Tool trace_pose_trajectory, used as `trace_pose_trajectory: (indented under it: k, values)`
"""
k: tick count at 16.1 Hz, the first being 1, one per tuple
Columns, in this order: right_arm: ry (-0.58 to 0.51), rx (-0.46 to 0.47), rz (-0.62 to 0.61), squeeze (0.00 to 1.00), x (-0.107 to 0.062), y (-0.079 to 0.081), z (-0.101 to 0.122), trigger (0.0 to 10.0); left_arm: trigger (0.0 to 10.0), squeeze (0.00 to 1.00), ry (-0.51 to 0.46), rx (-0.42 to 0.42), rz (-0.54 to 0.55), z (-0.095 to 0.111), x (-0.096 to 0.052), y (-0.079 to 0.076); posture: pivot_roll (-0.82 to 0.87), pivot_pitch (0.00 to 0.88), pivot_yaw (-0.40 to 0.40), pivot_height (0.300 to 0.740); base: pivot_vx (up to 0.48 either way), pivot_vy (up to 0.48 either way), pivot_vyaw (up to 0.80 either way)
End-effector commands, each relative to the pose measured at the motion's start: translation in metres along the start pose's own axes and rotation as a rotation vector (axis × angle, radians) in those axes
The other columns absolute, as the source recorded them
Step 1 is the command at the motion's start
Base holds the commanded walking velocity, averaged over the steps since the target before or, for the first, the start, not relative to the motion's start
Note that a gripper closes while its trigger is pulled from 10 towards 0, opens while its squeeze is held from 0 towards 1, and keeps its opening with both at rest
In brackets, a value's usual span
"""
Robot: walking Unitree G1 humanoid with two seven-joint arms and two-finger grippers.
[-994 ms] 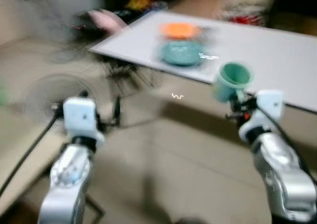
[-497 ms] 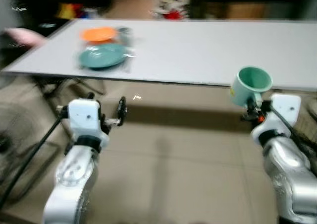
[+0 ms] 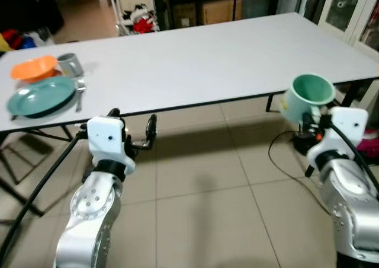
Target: Setting the table
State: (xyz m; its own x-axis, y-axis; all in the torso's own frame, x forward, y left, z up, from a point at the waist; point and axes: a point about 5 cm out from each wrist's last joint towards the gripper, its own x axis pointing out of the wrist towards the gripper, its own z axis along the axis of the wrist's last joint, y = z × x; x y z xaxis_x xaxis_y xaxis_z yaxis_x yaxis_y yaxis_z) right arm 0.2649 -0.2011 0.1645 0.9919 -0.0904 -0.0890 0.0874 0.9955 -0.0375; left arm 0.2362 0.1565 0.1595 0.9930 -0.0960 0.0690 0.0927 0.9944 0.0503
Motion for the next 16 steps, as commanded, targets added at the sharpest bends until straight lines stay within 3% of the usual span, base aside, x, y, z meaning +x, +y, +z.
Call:
trace_pose_trajectory:
  k: [1,3,7,9,13,16]
  values:
    - [-0.023,0.005,0.047,0.00,0.001,0.006,0.004,10.0,10.0,0.00,-0.001,0.008,0.021,0.001,0.000,0.004,-0.15,0.000,0.071,0.740,0.375,0.000,-0.79]
    - [-0.041,0.009,0.093,0.00,0.004,0.010,0.008,10.0,10.0,0.00,0.005,0.012,0.030,0.000,-0.001,0.005,-0.15,0.000,0.071,0.740,0.377,0.000,0.00]
    - [-0.059,0.027,0.297,0.00,0.004,0.037,0.011,10.0,10.0,0.00,-0.006,0.027,0.065,0.001,-0.002,0.012,-0.14,0.000,0.058,0.740,0.394,0.000,0.00]
    - [-0.052,-0.020,0.354,0.00,0.004,0.045,0.010,10.0,10.0,0.00,-0.012,0.039,0.078,0.002,-0.003,0.017,-0.14,0.000,0.055,0.740,0.405,0.000,0.30]
    - [-0.055,-0.027,0.388,0.00,0.005,0.052,0.009,10.0,10.0,0.00,-0.017,0.052,0.072,0.004,-0.002,0.019,-0.13,0.000,0.054,0.740,0.406,0.000,0.80]
    - [-0.058,-0.009,0.382,0.00,0.005,0.052,0.007,10.0,10.0,0.00,-0.020,0.054,0.048,0.004,0.000,0.017,-0.13,0.000,0.061,0.740,0.407,0.000,0.00]
